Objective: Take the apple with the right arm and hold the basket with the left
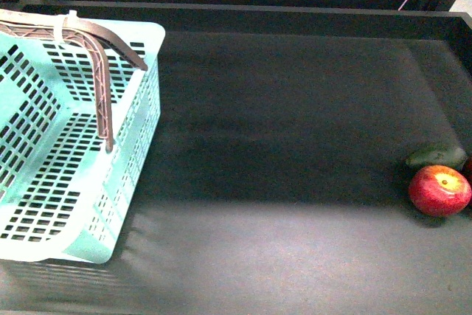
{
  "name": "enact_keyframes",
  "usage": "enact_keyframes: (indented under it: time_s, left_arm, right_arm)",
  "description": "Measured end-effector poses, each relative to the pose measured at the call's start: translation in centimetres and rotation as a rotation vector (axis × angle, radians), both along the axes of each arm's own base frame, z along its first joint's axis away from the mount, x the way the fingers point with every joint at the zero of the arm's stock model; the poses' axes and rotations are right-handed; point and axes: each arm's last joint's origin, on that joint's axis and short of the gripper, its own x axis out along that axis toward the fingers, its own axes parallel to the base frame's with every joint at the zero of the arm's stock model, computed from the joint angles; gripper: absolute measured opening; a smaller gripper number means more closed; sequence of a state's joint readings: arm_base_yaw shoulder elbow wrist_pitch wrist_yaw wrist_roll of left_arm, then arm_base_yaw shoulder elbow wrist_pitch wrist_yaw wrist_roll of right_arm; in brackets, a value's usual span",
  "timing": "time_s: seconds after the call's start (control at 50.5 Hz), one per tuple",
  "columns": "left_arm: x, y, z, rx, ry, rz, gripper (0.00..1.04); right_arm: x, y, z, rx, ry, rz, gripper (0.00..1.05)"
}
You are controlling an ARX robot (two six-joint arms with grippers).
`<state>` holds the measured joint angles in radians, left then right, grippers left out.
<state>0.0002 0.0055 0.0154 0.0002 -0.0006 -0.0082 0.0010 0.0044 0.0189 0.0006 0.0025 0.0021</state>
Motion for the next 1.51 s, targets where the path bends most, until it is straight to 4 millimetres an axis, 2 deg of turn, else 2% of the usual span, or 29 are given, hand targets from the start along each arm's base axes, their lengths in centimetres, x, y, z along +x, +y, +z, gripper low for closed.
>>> enact_keyframes:
  time_s: [0.158,0.277,0.495,0.753,0.832,0.951,1.05,1.149,1.407,1.506]
  left_arm:
    - [0.0,0.0,-0.1,-0.018,0.032,0.013,0.98]
    - [0.5,0.2,-0.1,-0.183,0.469,0.128,0.98]
    - [3.5,0.6,2.0,-0.402,0.463,0.112,0.98]
    - [8.9,1.1,2.3,-0.764,0.505,0.126,0.98]
    - [11.8,1.4,2.0,-0.911,0.517,0.178,0.98]
    - [14.4,1.5,1.5,-1.034,0.528,0.221,0.98]
    - [17.4,1.5,0.9,-1.138,0.533,0.264,0.98]
    - [19.8,1.5,0.4,-1.199,0.533,0.311,0.98]
    - [23.8,1.8,-0.9,-1.246,0.558,0.390,0.98]
    - [24.6,1.7,-1.3,-1.248,0.571,0.396,0.98]
  right_arm:
    - [0.0,0.0,0.0,0.000,0.000,0.000,0.96]
    - [0.0,0.0,0.0,0.000,0.000,0.001,0.96]
    - [0.0,0.0,0.0,0.000,0.000,0.001,0.96]
    - [0.0,0.0,0.0,0.000,0.000,0.001,0.96]
    - [0.0,0.0,0.0,0.000,0.000,0.001,0.96]
    - [0.0,0.0,0.0,0.000,0.000,0.001,0.96]
    - [0.0,0.0,0.0,0.000,0.000,0.001,0.96]
    - [0.0,0.0,0.0,0.000,0.000,0.001,0.96]
    - [0.0,0.0,0.0,0.000,0.000,0.001,0.96]
    - [0.0,0.0,0.0,0.000,0.000,0.001,0.96]
